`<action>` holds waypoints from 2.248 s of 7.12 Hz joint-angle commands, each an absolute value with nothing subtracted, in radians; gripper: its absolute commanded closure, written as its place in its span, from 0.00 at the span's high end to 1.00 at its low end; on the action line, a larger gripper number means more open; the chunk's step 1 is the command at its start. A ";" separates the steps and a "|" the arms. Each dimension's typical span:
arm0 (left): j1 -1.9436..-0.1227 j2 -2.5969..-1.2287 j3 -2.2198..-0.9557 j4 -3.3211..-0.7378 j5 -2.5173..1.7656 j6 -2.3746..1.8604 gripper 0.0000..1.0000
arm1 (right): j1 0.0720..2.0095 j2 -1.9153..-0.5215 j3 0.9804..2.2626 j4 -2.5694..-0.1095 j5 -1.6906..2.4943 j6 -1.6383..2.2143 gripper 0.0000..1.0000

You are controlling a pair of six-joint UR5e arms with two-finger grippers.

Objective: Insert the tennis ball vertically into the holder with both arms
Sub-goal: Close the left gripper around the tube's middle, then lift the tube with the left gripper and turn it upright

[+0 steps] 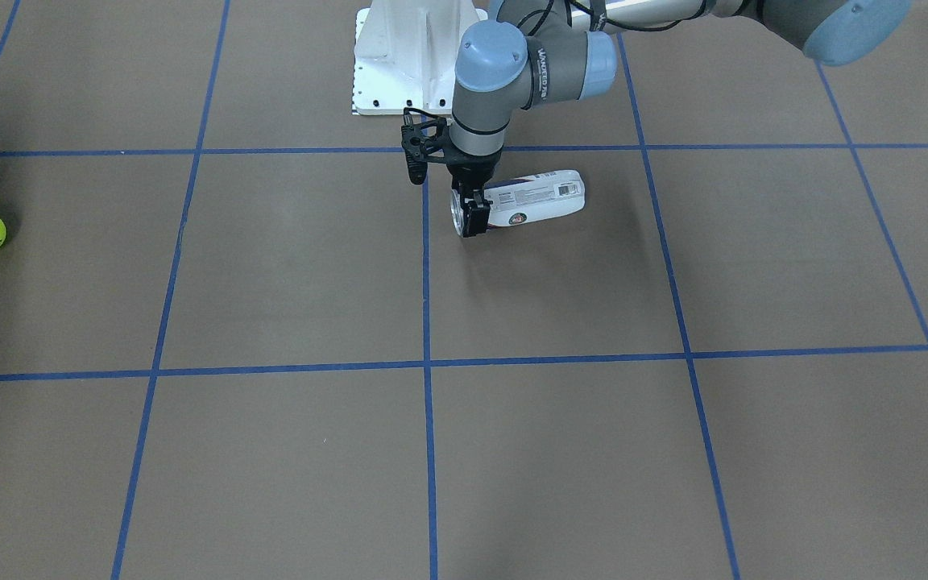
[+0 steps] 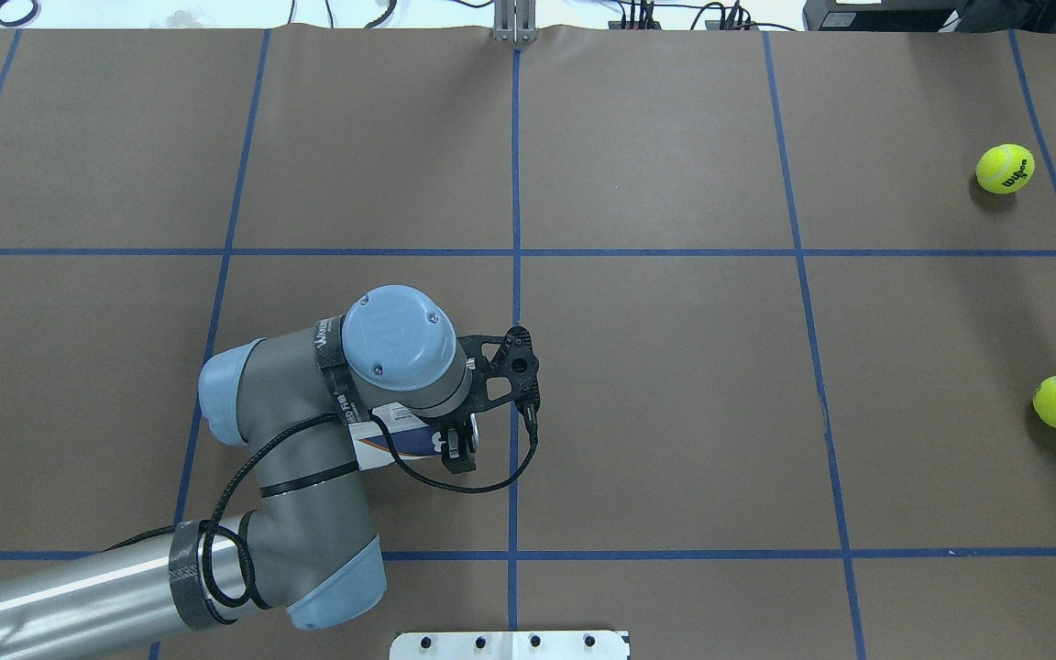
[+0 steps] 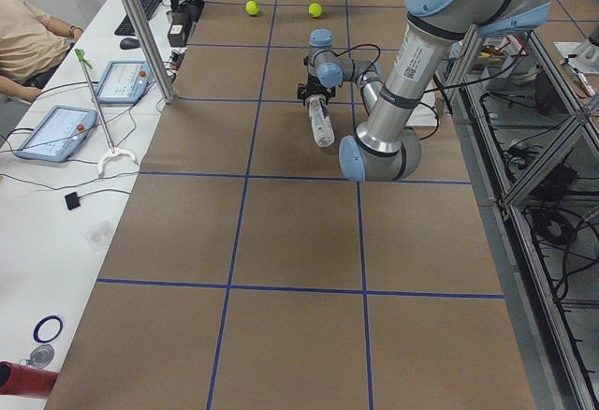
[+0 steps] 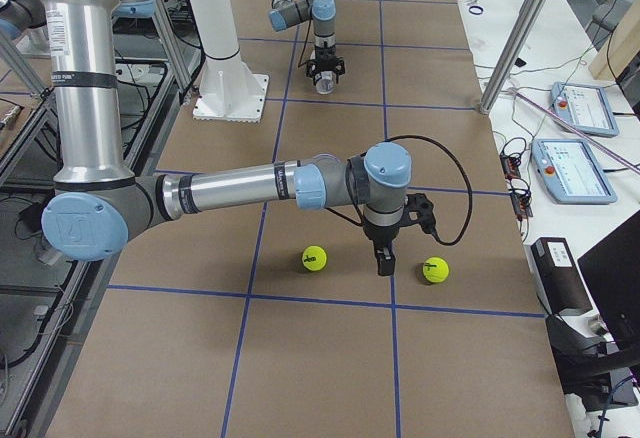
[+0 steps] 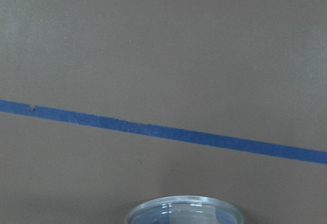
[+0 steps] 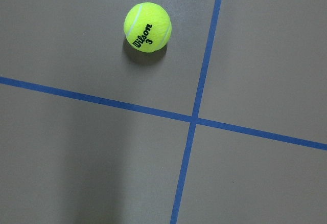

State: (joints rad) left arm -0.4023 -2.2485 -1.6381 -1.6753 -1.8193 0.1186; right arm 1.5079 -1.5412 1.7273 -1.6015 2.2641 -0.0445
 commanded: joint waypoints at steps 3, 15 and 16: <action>-0.397 -2.247 -1.608 -1.698 -1.819 0.109 0.86 | 1.508 -1.542 1.727 -1.601 2.264 -0.044 1.00; -0.615 -2.276 -1.685 -2.393 -1.980 -0.095 0.63 | 1.508 -1.542 1.730 -1.601 2.289 -0.044 1.00; -0.626 -2.276 -1.639 -2.546 -1.977 -0.163 0.63 | 1.508 -1.542 1.733 -1.601 2.289 -0.044 1.00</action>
State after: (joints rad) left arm -0.6158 -2.2758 -1.6908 -2.3534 -1.9813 -0.0784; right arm 1.5079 -1.5416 1.7305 -1.6015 2.2880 -0.0445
